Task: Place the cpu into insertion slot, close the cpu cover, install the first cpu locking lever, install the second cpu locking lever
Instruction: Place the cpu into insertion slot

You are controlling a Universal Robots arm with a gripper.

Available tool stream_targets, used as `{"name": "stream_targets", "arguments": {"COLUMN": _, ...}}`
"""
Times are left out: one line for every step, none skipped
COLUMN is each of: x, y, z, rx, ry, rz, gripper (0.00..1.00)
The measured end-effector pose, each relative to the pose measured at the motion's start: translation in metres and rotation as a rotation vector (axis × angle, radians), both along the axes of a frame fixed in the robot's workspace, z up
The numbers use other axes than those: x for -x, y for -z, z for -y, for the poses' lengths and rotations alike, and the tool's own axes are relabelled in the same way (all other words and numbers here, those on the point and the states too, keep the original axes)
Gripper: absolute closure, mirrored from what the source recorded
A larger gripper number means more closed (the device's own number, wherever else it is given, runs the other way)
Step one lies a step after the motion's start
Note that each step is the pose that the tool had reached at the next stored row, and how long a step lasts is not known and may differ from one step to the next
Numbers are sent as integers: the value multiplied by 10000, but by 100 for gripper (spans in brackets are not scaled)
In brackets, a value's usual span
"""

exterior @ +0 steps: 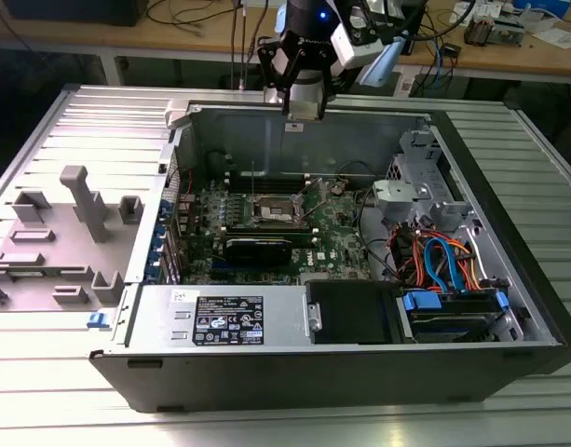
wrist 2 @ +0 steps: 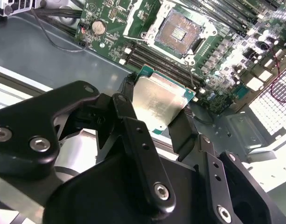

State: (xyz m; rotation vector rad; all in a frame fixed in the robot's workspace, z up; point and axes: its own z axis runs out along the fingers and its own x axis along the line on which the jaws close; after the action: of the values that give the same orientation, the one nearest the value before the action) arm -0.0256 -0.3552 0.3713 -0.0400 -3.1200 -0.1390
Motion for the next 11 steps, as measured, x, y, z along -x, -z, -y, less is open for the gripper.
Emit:
{"name": "stream_targets", "arguments": {"x": 0, "y": 0, "z": 12, "rx": 3, "ry": 1, "rz": 0, "gripper": 46}}
{"name": "stream_targets", "arguments": {"x": 0, "y": 1, "z": 14, "rx": 4, "ry": 2, "rz": 1, "gripper": 46}}
{"name": "stream_targets", "arguments": {"x": 0, "y": 1, "z": 15, "rx": 7, "ry": 12, "rz": 1, "gripper": 46}}
{"name": "stream_targets", "arguments": {"x": 0, "y": 1, "z": 16, "rx": 9, "ry": 62, "rz": 0, "gripper": 46}}
{"name": "stream_targets", "arguments": {"x": -1, "y": 2, "z": 16, "rx": 11, "ry": 204, "rz": 0, "gripper": 46}}
{"name": "stream_targets", "arguments": {"x": -1, "y": 4, "z": 17, "rx": 11, "ry": 337, "rz": -1, "gripper": 46}}
{"name": "stream_targets", "arguments": {"x": 0, "y": 6, "z": 17, "rx": 10, "ry": 383, "rz": 0, "gripper": 46}}
{"name": "stream_targets", "arguments": {"x": 0, "y": 6, "z": 17, "rx": 10, "ry": 385, "rz": 0, "gripper": 46}}
{"name": "stream_targets", "arguments": {"x": 0, "y": 6, "z": 17, "rx": 10, "ry": 386, "rz": 0, "gripper": 46}}
{"name": "stream_targets", "arguments": {"x": 0, "y": 6, "z": 17, "rx": 9, "ry": 386, "rz": 0, "gripper": 46}}
{"name": "stream_targets", "arguments": {"x": 0, "y": 6, "z": 17, "rx": 9, "ry": 386, "rz": 0, "gripper": 46}}
